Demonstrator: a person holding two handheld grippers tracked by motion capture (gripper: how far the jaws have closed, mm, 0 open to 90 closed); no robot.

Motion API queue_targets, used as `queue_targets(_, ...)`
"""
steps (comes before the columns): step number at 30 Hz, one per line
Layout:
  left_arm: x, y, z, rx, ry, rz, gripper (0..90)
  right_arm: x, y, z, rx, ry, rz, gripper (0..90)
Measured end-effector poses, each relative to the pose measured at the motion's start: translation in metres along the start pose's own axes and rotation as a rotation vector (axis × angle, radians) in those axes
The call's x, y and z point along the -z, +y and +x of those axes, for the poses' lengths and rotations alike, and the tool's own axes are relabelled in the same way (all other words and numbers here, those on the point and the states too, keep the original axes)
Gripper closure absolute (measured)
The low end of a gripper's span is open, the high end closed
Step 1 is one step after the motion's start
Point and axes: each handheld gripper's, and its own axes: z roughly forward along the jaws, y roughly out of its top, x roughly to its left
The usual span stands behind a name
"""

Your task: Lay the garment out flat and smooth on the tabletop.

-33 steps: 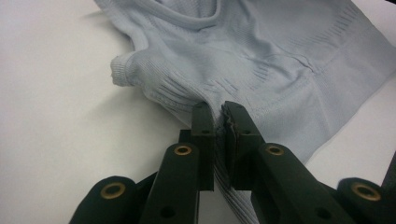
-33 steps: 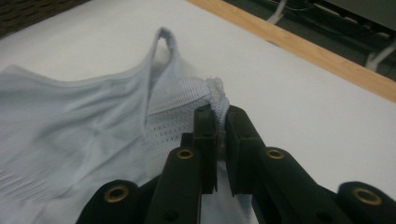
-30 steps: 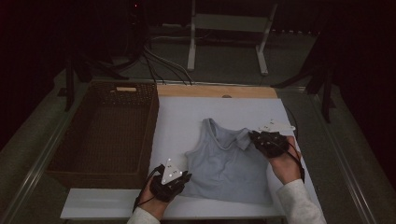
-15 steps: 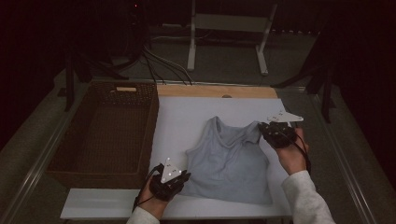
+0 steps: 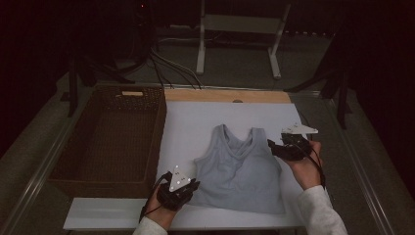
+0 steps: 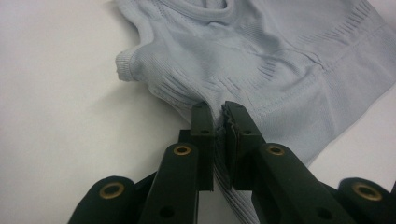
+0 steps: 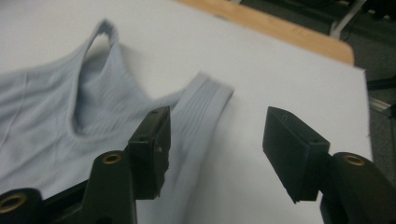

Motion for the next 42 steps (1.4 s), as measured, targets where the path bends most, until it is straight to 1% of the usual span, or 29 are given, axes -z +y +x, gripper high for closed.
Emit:
queue_targets(6,0.0,0.0,0.0,0.001,0.0,0.0,83.0,0.001,-0.023,0.005,-0.001,0.045,0.037,40.5)
queue_targets(11,-0.001,0.0,0.0,0.003,-0.001,-0.001,82.9,0.005,-0.04,0.006,-0.032,0.087,0.058,43.2)
queue_targets(16,-0.002,0.0,0.0,0.002,0.0,0.0,82.8,0.01,-0.053,0.008,-0.028,0.107,0.083,43.6)
queue_targets(18,-0.002,0.0,0.0,0.005,0.001,0.0,82.7,0.01,-0.057,0.008,-0.031,0.11,0.096,48.3)
queue_targets(21,-0.003,0.0,0.001,0.009,-0.001,-0.001,82.7,0.009,-0.062,0.008,-0.04,0.134,0.108,60.6)
queue_targets(23,-0.004,0.001,0.002,0.011,0.002,-0.003,82.7,0.009,-0.064,0.008,-0.034,0.125,0.114,74.4)
queue_targets(26,-0.008,0.004,0.004,0.026,0.006,-0.01,82.8,0.01,-0.064,0.008,-0.021,0.12,0.11,79.2)
queue_targets(28,-0.011,0.006,0.004,0.02,0.01,-0.01,82.9,0.011,-0.064,0.007,-0.02,0.104,0.099,80.0)
queue_targets(30,-0.014,0.007,0.003,0.017,0.014,0.001,83.4,0.012,-0.065,0.005,-0.02,0.074,0.094,80.0)
queue_targets(31,-0.015,0.007,0.003,0.016,0.015,0.01,83.5,0.011,-0.065,0.003,-0.026,0.067,0.09,80.0)
queue_targets(32,-0.017,0.006,0.003,0.022,0.015,0.018,83.5,0.011,-0.066,0.0,-0.037,0.059,0.091,80.0)
queue_targets(33,-0.018,0.006,0.003,0.034,0.01,0.021,83.5,0.011,-0.067,-0.001,-0.038,0.048,0.094,80.0)
queue_targets(36,-0.02,0.004,0.002,0.03,0.004,0.037,83.3,0.009,-0.069,-0.003,-0.041,0.039,0.102,79.4)
queue_targets(39,-0.021,0.004,0.0,0.024,-0.001,0.04,82.9,0.009,-0.07,-0.004,-0.037,0.019,0.106,79.0)
queue_targets(41,-0.022,0.004,-0.001,0.017,-0.01,0.043,80.6,0.008,-0.071,-0.004,-0.035,0.008,0.11,78.4)
queue_targets(42,-0.021,0.004,-0.002,0.018,-0.015,0.034,76.0,0.008,-0.071,-0.004,-0.035,0.005,0.109,77.8)
